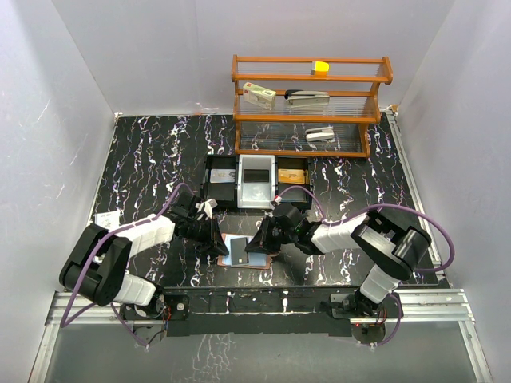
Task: Take the credit cards out of the card holder
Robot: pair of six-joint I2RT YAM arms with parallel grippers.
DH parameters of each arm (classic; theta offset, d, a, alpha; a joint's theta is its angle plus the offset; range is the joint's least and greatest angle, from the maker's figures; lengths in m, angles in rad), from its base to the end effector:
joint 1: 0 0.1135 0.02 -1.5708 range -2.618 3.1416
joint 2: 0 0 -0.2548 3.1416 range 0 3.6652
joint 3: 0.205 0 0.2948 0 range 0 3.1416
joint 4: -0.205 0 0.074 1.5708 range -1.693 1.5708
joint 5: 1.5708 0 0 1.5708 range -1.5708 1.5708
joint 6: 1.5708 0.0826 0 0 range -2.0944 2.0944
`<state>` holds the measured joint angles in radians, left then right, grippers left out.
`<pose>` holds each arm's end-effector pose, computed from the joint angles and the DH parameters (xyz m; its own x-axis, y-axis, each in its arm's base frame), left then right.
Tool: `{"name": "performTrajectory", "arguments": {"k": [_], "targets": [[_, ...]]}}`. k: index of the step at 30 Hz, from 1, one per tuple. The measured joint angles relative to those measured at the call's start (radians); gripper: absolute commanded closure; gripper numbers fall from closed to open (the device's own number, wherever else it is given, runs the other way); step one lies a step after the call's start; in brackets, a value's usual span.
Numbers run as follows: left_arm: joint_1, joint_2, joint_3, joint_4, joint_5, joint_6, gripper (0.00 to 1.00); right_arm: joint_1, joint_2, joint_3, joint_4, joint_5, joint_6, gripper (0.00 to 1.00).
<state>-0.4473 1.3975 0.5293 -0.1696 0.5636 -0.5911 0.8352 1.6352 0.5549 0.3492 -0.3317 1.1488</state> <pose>0.2347 -0.1615 0.0591 -0.9849 -0.0500 -0.1655 0.0741 0.7430 -0.6652 0.2072 0.2690 0.0399 -0.9714 0.2121 -0.1066 0.0550 0.6379 0.7682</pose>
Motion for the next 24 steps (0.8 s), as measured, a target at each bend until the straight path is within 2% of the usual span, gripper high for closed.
{"name": "performTrajectory", "arguments": {"k": [5, 17, 24], "targets": [[0.0, 0.0, 0.0, 0.0, 0.0, 0.0, 0.86, 0.0, 0.0, 0.0, -0.005, -0.006, 0.006, 0.95], [0.0, 0.0, 0.0, 0.001, 0.008, 0.0, 0.87, 0.0, 0.003, -0.019, 0.021, -0.015, 0.038, 0.83], [0.0, 0.0, 0.0, 0.001, 0.011, 0.0, 0.88, 0.0, 0.01, -0.03, 0.045, -0.024, 0.057, 0.89]]}}
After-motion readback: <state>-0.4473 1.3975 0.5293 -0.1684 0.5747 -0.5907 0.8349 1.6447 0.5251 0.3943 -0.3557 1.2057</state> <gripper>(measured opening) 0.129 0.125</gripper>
